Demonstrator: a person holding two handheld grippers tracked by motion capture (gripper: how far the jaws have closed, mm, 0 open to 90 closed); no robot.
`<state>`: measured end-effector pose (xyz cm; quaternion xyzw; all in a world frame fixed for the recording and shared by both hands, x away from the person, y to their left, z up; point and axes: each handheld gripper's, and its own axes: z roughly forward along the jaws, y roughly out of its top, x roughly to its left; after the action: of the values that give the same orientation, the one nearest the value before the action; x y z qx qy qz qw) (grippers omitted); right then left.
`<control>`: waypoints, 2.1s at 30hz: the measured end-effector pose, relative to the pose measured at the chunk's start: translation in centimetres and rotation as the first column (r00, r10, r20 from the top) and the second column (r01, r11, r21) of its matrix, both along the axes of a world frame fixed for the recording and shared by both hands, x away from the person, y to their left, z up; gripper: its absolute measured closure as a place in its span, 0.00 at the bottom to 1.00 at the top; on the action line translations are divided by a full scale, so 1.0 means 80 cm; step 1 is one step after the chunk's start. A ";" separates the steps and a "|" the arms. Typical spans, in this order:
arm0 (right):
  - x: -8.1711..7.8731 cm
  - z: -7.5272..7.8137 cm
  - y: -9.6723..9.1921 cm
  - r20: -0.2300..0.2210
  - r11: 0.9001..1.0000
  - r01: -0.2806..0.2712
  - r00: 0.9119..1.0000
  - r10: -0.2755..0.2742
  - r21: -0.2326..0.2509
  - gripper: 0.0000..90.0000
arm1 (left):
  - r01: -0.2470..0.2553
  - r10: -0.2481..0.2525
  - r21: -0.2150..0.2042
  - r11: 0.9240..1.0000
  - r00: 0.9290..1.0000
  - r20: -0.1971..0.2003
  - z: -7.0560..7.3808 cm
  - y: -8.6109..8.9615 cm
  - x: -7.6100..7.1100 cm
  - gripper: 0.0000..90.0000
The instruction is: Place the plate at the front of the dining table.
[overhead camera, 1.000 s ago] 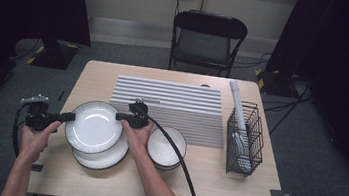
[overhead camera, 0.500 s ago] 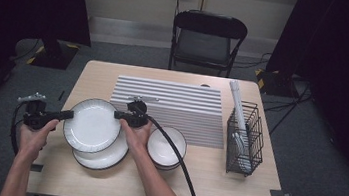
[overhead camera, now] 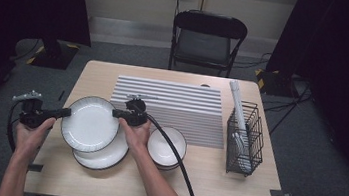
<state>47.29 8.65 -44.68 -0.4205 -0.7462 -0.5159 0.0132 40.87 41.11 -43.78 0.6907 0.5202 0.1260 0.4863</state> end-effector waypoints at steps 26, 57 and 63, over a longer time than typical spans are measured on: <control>-0.001 0.034 0.000 0.021 1.000 0.005 1.000 -0.005 -0.010 0.96 | 0.000 0.000 0.001 1.000 0.999 0.040 0.033 -0.001 0.000 0.96; 0.011 0.094 -0.024 0.071 0.999 0.034 0.997 -0.032 -0.031 0.96 | 0.024 -0.022 -0.018 1.000 0.995 0.095 0.084 -0.028 0.025 0.96; 0.016 0.109 -0.042 0.082 0.998 0.043 0.996 -0.041 -0.034 0.96 | 0.038 -0.035 -0.025 0.999 0.993 0.112 0.093 -0.044 0.033 0.96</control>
<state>48.54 5.27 -35.93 -0.4150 -0.7462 -0.5194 -0.0353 43.51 37.56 -36.36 0.6851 0.4812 0.1485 0.5263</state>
